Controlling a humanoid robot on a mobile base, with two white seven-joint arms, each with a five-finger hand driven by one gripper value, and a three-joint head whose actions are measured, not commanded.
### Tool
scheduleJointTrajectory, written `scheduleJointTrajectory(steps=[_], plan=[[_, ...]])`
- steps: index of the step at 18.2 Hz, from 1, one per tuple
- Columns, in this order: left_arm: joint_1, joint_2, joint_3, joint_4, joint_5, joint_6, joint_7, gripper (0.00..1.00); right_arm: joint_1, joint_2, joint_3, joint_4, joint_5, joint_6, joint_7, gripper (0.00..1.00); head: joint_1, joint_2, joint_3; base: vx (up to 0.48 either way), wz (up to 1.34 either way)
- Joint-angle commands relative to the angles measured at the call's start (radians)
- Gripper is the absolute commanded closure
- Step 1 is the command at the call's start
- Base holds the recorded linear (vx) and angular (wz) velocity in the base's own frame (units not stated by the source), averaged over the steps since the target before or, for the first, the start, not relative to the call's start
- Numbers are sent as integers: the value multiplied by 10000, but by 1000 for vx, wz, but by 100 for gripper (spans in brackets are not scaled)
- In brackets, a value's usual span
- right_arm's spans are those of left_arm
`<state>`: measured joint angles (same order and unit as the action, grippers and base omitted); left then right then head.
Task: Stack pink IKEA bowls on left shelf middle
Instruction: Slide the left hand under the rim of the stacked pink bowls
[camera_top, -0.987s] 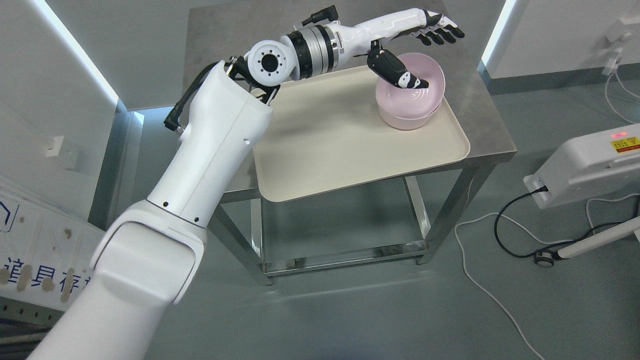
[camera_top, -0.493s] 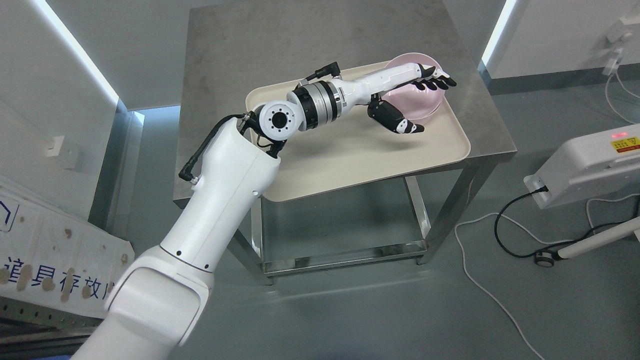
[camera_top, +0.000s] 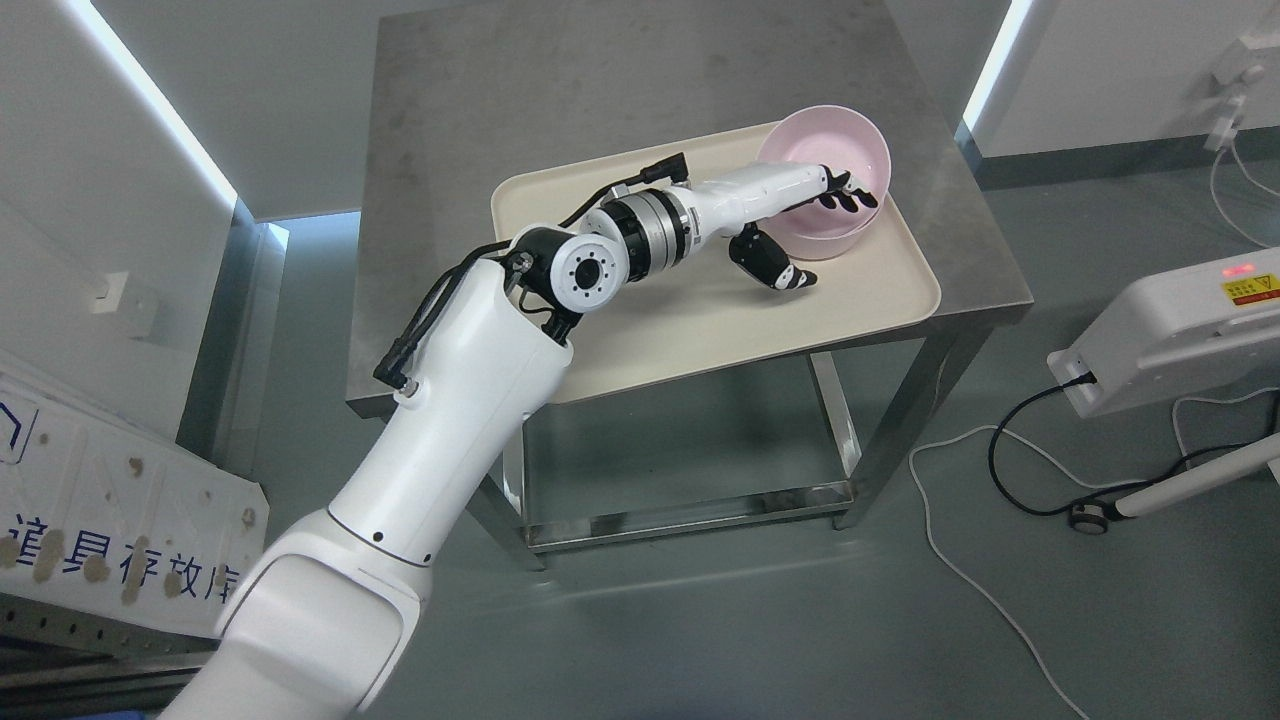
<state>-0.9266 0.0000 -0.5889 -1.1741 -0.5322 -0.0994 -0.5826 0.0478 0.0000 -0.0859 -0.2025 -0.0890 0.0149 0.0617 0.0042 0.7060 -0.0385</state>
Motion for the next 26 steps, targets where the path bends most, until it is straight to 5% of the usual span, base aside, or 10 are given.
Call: scheduleJointTrajectory(steps=[1, 9, 17, 26], plan=[[32, 174, -339, 450, -1105, -140, 1038, 41, -2, -174, 0, 0, 0, -26, -3, 0, 0, 0, 0, 0, 0], [108, 174, -708, 925, -1121, -815, 1132, 62, -2, -174, 0, 0, 0, -26, -3, 0, 0, 0, 0, 0, 0], [78, 174, 595, 1663, -1121, -2134, 1577, 94, -2, -174, 0, 0, 0, -26, -3, 0, 0, 0, 0, 0, 0], [261, 174, 3448, 621, -356, -3867, 1011, 99, -2, -174, 0, 0, 0, -26, -3, 0, 0, 0, 0, 0, 0]])
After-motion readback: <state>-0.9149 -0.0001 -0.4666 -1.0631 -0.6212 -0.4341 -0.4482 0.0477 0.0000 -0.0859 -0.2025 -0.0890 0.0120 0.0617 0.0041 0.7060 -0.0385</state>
